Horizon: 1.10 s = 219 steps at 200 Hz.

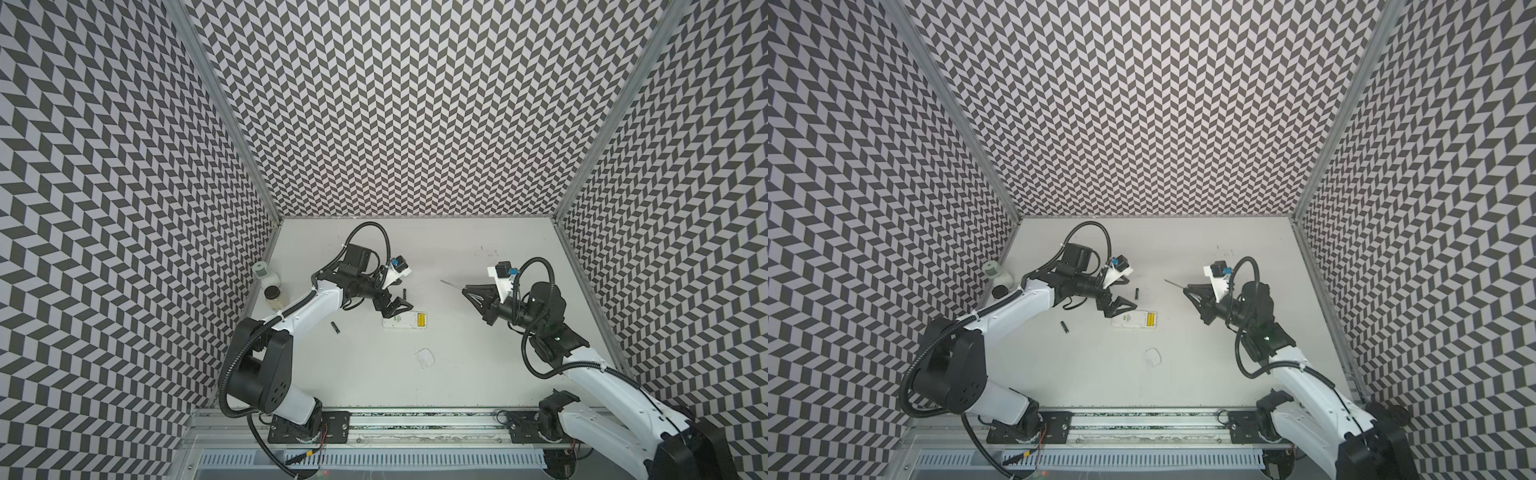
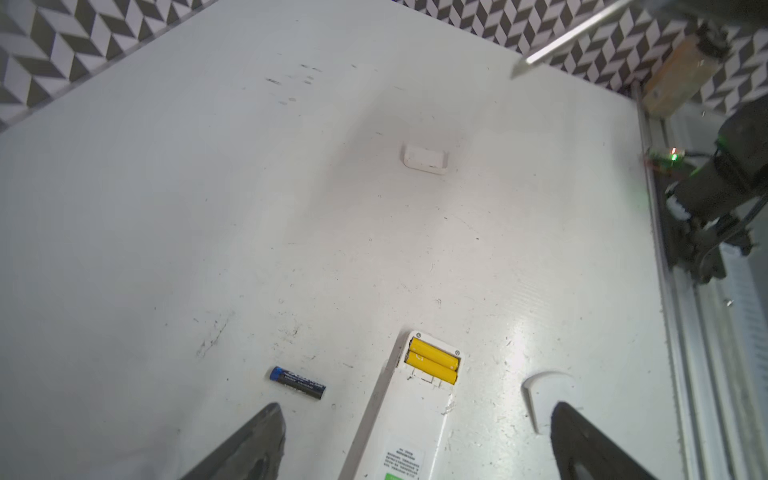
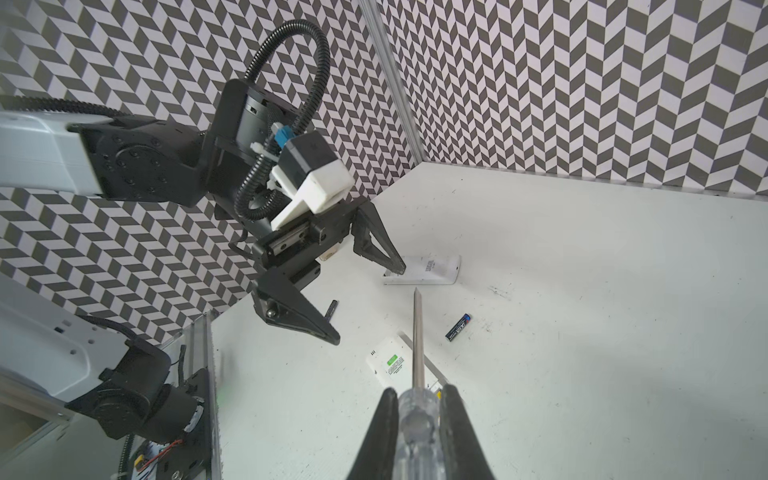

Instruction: Unload the batteries from the remote control

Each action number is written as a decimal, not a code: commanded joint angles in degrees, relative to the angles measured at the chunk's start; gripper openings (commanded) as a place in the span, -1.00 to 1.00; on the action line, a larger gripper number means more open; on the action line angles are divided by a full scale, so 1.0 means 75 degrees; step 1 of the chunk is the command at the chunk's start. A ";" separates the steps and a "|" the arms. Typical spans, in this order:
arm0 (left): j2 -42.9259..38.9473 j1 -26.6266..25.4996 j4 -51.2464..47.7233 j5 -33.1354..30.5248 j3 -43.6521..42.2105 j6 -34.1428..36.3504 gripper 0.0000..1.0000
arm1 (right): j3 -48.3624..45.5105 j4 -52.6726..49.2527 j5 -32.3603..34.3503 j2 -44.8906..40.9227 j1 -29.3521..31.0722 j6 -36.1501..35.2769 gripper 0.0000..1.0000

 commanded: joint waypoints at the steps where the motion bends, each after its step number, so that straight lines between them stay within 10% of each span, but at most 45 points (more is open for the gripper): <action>1: 0.0174 -0.0355 0.0184 -0.0636 -0.0258 0.1622 1.00 | -0.0080 0.0165 0.0223 -0.0140 0.0003 -0.0307 -1.00; 133: 0.1967 -0.1078 0.0802 -0.2272 -0.0261 0.3233 0.88 | -0.0130 -0.0098 0.0451 -0.0156 0.0072 -0.0537 -1.00; 219: 0.2174 -0.1214 -0.0350 -0.2095 -0.0077 0.3169 0.37 | 0.0096 -0.0440 0.0467 -0.0026 0.0118 -0.0732 -1.00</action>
